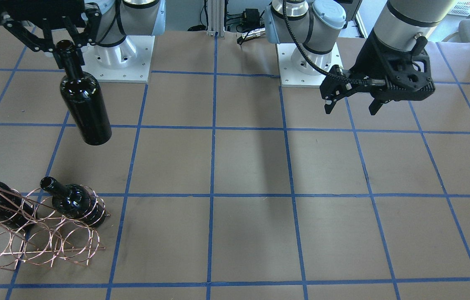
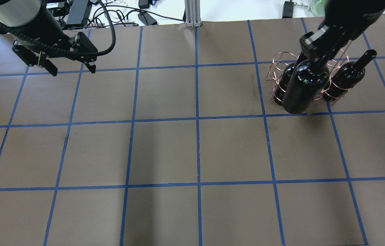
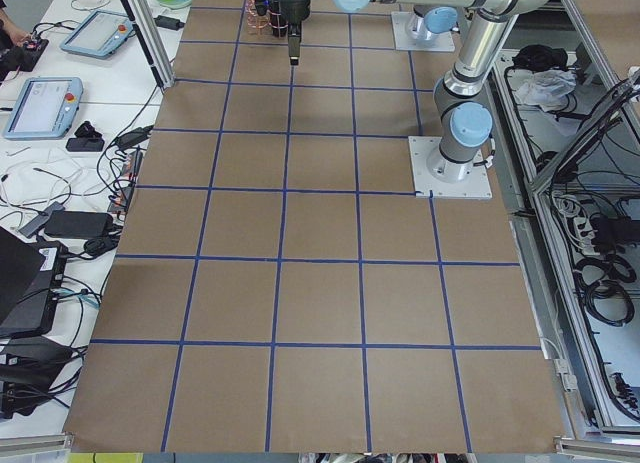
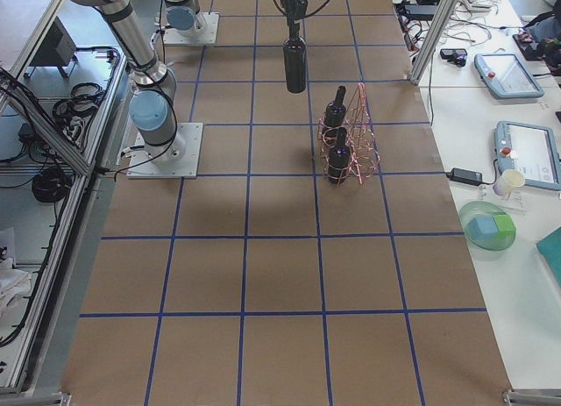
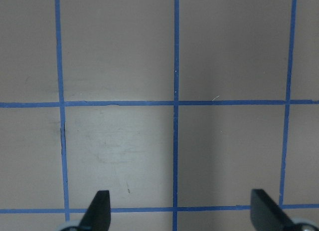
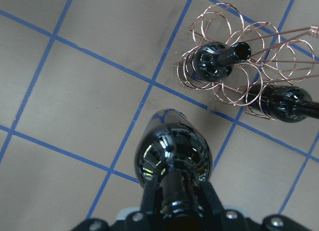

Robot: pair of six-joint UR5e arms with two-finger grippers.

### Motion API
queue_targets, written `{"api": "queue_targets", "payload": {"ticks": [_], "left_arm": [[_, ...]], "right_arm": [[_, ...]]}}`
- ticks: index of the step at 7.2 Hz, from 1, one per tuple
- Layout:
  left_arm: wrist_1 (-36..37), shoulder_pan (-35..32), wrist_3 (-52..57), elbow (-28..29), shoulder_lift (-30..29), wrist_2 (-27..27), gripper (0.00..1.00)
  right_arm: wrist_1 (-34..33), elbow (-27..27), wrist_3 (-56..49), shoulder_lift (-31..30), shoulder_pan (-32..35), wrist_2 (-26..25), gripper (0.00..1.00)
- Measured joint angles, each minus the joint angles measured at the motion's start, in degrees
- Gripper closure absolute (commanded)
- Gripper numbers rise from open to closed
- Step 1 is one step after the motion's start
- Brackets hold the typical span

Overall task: Place wine into wine basket
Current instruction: 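Tilt the bottle and lower it into the empty rack slot with the right gripper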

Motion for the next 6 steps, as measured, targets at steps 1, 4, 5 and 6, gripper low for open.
{"api": "queue_targets", "payload": {"ticks": [1, 4, 5, 6], "left_arm": [[0.0, -0.7, -0.1, 0.0, -0.3, 0.0, 0.0], [-0.3, -1.4, 0.1, 0.0, -0.6, 1.0, 0.0], [-0.3, -1.8, 0.1, 0.0, -0.6, 1.6, 0.0], [-0.3, -2.1, 0.0, -0.1, -0.5, 2.0, 0.0]], "right_arm": [[0.3, -0.1, -5.0, -0.2, -2.8, -0.3, 1.0], [-0.6, -0.4, -18.4, 1.1, -13.3, 0.4, 1.0], [-2.3, -0.5, -19.9, 2.5, -14.6, 0.6, 1.0], [-4.5, -0.9, -20.3, 4.1, -15.0, 1.2, 1.0]]}}
